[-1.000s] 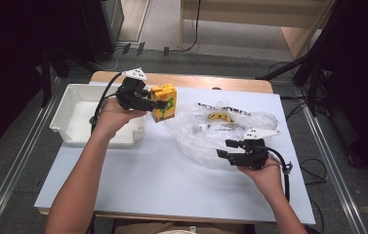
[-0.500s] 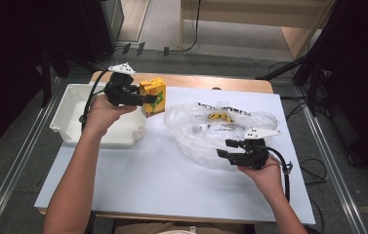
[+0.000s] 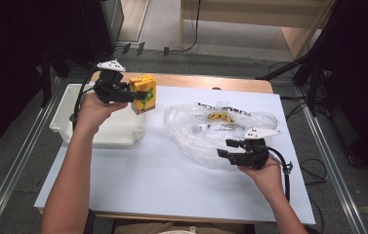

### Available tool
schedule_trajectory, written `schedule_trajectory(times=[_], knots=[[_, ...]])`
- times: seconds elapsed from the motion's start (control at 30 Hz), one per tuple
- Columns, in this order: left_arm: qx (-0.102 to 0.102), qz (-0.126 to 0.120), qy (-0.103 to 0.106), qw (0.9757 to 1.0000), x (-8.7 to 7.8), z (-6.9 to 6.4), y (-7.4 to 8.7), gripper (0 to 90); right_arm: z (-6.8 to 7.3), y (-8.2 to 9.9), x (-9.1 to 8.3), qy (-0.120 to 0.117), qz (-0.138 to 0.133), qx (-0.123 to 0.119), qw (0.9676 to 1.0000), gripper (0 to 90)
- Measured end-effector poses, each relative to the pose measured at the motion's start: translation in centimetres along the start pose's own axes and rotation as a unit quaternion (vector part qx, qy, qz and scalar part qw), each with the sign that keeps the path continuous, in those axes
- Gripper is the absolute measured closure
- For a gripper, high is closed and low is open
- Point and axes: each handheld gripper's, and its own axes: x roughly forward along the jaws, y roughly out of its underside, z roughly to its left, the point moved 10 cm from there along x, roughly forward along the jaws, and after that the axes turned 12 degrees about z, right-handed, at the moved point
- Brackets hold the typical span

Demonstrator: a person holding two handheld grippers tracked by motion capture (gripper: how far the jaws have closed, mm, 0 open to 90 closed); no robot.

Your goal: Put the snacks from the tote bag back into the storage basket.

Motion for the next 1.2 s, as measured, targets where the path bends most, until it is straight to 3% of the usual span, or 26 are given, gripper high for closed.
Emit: schedule_trajectory(times=[0.53,0.83,1.0,1.2], knots=[[-0.028,-0.003,-0.016,0.9995,-1.1,2.6,1.3,52.3,0.1,0.1,0.0,-0.002,0.003,-0.005,1.0,44.2],[-0.046,-0.01,-0.036,0.9982,-1.6,4.3,2.1,52.3,0.2,0.1,0.0,-0.002,0.003,-0.006,1.0,44.2],[-0.053,-0.01,-0.048,0.9974,-1.1,5.3,2.7,52.2,0.2,0.1,0.0,-0.001,0.003,-0.007,1.0,44.3],[-0.075,0.003,-0.045,0.9961,0.6,6.2,3.6,52.3,0.2,0.1,0.1,-0.001,0.003,-0.007,1.0,44.3]])
